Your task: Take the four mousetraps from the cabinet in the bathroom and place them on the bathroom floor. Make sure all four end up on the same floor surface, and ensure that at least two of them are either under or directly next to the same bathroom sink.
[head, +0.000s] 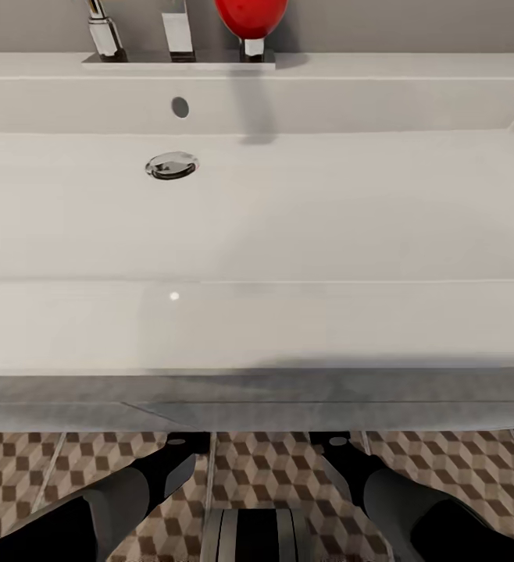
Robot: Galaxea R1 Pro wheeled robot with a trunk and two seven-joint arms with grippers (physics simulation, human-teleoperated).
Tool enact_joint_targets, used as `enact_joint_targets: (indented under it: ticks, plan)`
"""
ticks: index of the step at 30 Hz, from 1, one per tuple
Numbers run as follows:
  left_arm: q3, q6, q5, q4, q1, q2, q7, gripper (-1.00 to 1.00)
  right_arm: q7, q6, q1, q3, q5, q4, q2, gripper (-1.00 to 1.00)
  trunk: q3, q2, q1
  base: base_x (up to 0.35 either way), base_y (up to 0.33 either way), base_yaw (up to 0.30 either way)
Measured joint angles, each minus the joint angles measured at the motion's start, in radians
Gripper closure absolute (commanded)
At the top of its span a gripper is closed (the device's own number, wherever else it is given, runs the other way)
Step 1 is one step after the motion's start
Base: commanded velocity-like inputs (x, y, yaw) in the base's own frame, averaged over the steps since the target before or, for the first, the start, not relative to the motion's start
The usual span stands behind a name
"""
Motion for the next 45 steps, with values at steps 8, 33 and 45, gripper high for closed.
enact_joint_targets:
  ticks: [8,33,45]
  plan:
    - [0.000,0.000,0.000,0.000,-0.007,0.000,0.000,1.00,-0.002,-0.007,0.001,0.003,0.005,-0.001,-0.002,1.00,-0.005,0.000,0.000,0.000,0.000,0.000]
    - [0.000,0.001,0.000,0.000,-0.020,-0.002,0.000,1.00,-0.003,-0.008,0.001,0.009,0.010,-0.001,0.000,1.00,-0.005,0.000,0.000,0.000,0.000,0.000]
    - [0.000,-0.001,0.000,0.000,-0.022,-0.002,0.000,1.00,-0.003,-0.008,0.000,0.009,0.009,-0.001,0.000,1.00,-0.020,0.000,0.000,0.000,0.000,0.000]
